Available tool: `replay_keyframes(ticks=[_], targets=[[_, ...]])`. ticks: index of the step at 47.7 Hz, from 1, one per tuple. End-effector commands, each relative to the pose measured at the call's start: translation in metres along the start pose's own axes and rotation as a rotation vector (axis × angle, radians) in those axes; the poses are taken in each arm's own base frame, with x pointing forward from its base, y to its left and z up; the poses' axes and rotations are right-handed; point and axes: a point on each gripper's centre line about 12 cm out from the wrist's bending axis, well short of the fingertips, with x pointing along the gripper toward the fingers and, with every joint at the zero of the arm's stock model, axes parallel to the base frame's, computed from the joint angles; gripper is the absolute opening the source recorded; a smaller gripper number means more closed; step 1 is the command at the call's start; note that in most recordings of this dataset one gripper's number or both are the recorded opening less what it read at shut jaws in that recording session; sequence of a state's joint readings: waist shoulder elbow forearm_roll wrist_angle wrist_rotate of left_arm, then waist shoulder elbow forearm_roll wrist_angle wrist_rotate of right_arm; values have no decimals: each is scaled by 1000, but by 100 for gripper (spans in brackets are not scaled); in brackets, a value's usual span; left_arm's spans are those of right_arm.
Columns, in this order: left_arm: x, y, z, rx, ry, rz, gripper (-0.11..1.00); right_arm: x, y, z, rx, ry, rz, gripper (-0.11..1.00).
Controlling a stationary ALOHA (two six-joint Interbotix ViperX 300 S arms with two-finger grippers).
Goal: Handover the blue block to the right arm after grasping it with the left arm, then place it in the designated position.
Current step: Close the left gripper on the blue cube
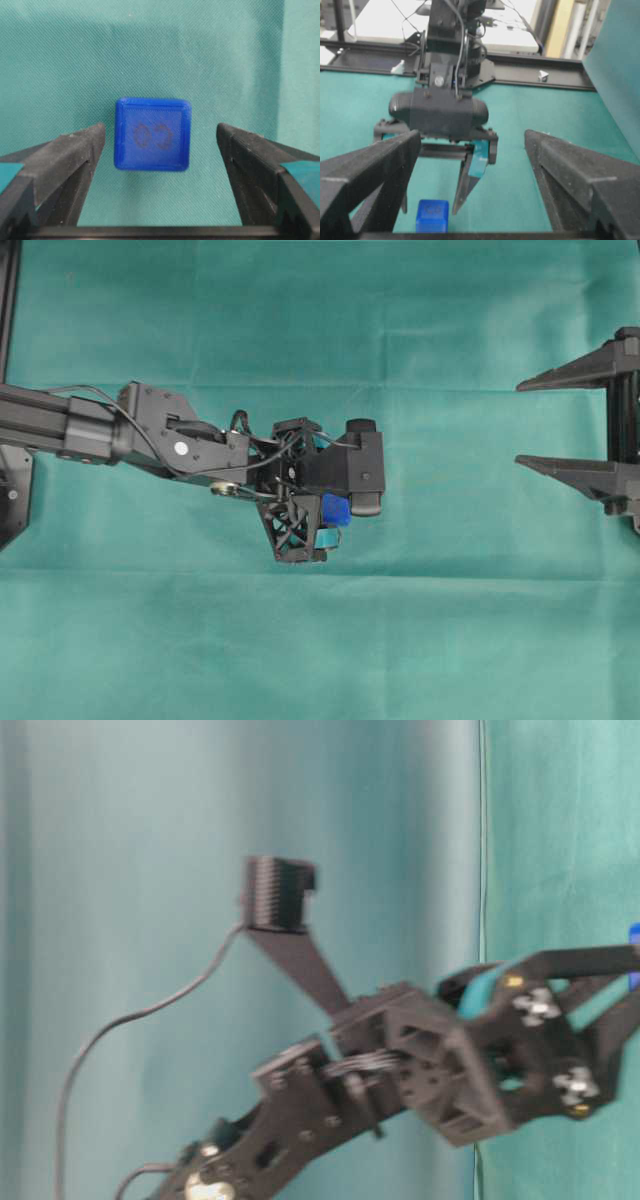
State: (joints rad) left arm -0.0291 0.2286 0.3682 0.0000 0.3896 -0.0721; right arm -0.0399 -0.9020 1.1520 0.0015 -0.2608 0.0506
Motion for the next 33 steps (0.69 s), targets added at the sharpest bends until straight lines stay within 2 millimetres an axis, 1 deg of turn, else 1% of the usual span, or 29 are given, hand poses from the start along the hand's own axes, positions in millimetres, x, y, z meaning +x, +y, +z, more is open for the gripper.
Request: replay_keyframes(ticks=[1, 10, 26, 30, 33], targets=[[-2, -2, 6, 4, -29, -4, 100, 3, 0, 9, -2, -22, 0, 94], [12, -1, -3, 3, -9, -2, 100, 4, 0, 9, -2, -18, 0, 94], [16, -1, -4, 3, -20, -3, 99, 4, 1, 8, -4, -15, 2, 94], [15, -1, -3, 4, -21, -3, 96, 5, 0, 8, -4, -14, 1, 94], [15, -1, -3, 6, -18, -3, 87, 5, 0, 7, -5, -12, 0, 94]])
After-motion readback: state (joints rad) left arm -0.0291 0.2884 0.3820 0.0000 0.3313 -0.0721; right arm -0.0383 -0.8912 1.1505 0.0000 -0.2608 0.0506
